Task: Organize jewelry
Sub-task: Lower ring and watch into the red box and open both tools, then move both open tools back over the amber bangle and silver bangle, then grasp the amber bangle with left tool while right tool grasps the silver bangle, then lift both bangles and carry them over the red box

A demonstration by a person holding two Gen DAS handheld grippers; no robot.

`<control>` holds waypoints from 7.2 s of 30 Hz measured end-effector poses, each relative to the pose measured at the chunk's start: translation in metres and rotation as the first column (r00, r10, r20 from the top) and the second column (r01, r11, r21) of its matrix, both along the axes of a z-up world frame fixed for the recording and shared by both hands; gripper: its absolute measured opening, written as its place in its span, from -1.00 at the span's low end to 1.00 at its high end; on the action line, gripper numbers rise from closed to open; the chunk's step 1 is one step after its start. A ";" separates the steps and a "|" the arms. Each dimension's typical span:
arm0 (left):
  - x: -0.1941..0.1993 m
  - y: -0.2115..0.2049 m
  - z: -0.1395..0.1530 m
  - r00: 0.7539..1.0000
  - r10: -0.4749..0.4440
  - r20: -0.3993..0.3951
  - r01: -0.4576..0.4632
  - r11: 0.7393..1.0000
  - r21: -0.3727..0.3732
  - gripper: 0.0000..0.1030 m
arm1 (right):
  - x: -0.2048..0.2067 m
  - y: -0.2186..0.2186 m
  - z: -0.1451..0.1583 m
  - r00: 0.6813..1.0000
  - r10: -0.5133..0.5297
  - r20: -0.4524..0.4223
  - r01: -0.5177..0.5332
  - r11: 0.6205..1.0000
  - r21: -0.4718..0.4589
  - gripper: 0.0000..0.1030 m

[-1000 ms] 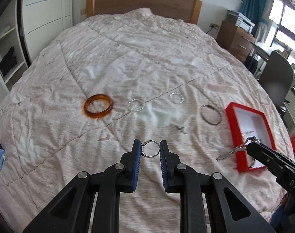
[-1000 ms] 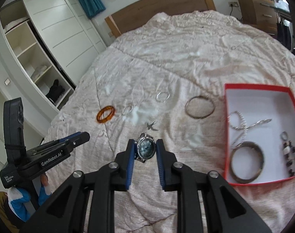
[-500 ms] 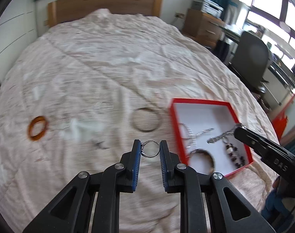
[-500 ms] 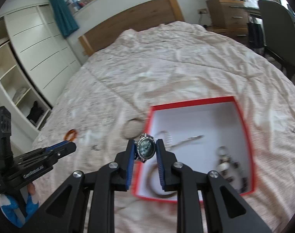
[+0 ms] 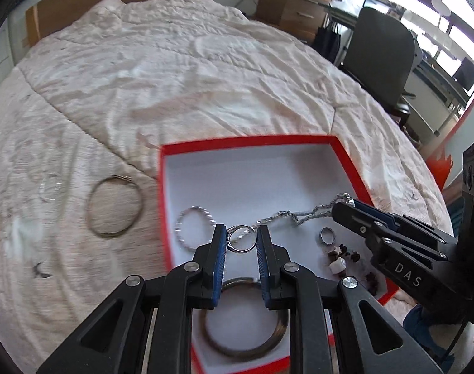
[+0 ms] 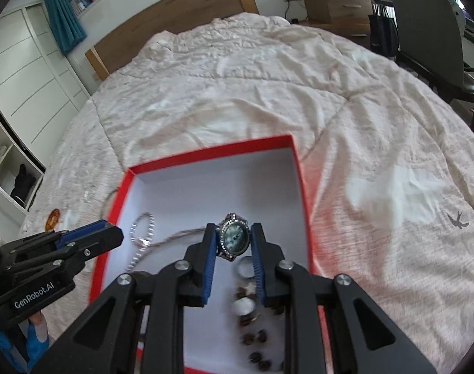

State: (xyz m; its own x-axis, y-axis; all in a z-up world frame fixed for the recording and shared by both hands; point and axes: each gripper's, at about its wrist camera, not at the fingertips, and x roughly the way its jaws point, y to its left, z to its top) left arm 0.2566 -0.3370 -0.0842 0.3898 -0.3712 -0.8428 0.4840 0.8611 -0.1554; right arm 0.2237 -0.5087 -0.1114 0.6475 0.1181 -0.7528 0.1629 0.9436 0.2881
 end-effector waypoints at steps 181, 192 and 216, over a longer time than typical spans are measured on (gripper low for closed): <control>0.103 0.400 -0.044 0.827 0.555 0.091 -0.561 0.804 0.198 -0.80 | 0.104 0.250 -0.022 0.938 0.318 -0.139 -0.316 0.948 0.040 -0.92; 0.048 0.408 0.016 0.812 0.563 0.154 -0.583 0.791 0.184 -0.82 | 0.051 0.266 0.039 0.938 0.347 -0.002 -0.344 0.929 0.136 -0.92; -0.028 0.310 0.116 0.848 0.471 0.243 -0.501 0.863 0.073 -0.82 | -0.051 0.189 0.148 0.950 0.258 0.178 -0.276 0.958 0.081 -0.92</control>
State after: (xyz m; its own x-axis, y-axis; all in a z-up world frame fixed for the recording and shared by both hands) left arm 0.2289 -0.0265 0.0317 0.6640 0.0183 -0.7475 0.0065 0.9995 0.0303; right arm 0.1722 -0.3201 0.0364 0.6952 0.3750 -0.6133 -0.1485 0.9097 0.3879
